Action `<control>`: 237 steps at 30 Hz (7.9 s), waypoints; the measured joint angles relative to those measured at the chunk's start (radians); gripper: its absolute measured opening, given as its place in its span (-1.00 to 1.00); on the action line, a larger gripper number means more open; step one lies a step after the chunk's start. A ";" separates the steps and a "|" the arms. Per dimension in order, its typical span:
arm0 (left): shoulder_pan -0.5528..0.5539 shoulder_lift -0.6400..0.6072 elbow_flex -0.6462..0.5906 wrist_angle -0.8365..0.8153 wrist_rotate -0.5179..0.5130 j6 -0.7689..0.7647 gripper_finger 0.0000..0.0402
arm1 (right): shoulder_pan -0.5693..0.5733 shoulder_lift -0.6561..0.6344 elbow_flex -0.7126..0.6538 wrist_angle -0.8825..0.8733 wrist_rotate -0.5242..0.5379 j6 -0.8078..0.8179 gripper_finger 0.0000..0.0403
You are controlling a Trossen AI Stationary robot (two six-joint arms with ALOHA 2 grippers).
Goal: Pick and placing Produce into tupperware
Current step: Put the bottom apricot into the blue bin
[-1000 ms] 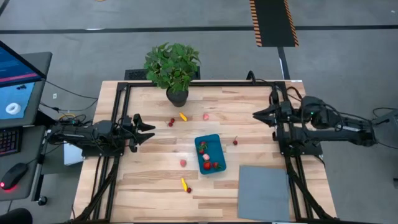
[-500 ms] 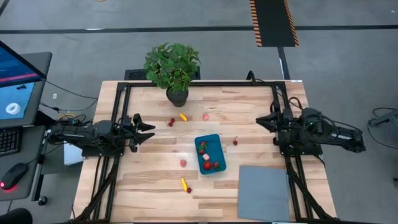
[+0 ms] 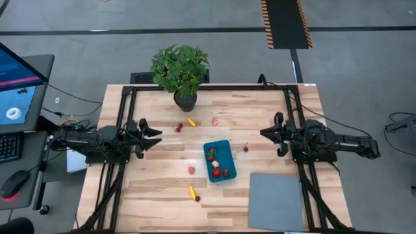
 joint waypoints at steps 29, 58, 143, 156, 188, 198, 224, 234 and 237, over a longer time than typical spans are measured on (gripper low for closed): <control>-0.001 0.403 0.000 0.184 0.109 -0.035 -0.10 | 0.019 0.000 -0.001 -0.037 0.022 0.151 -0.67; -0.075 1.520 0.523 0.278 0.341 0.172 -0.10 | 0.019 0.000 -0.001 -0.043 0.022 0.150 -0.67; 0.069 0.279 0.568 -0.288 0.204 0.245 -0.54 | 0.019 0.000 -0.002 -0.046 0.022 0.150 -0.67; 0.069 0.003 0.306 -0.279 0.149 0.132 -0.53 | 0.019 0.000 -0.002 -0.046 0.022 0.150 -0.67; 0.069 0.021 0.004 -0.006 0.042 0.700 -0.53 | 0.019 0.000 -0.002 -0.047 0.025 0.150 -0.67; 0.069 0.021 0.004 0.015 -0.122 1.189 -0.53 | 0.019 0.000 -0.002 -0.047 0.025 0.150 -0.67; 0.069 0.022 0.002 0.192 -0.258 0.507 -0.53 | 0.019 0.000 -0.002 -0.047 0.025 0.150 -0.67; 0.069 0.022 0.002 0.174 -0.107 -0.310 -0.53 | 0.019 0.000 -0.002 -0.047 0.025 0.150 -0.67; 0.069 0.022 0.002 0.177 -0.049 -0.516 -0.53 | 0.019 0.000 -0.002 -0.047 0.025 0.150 -0.67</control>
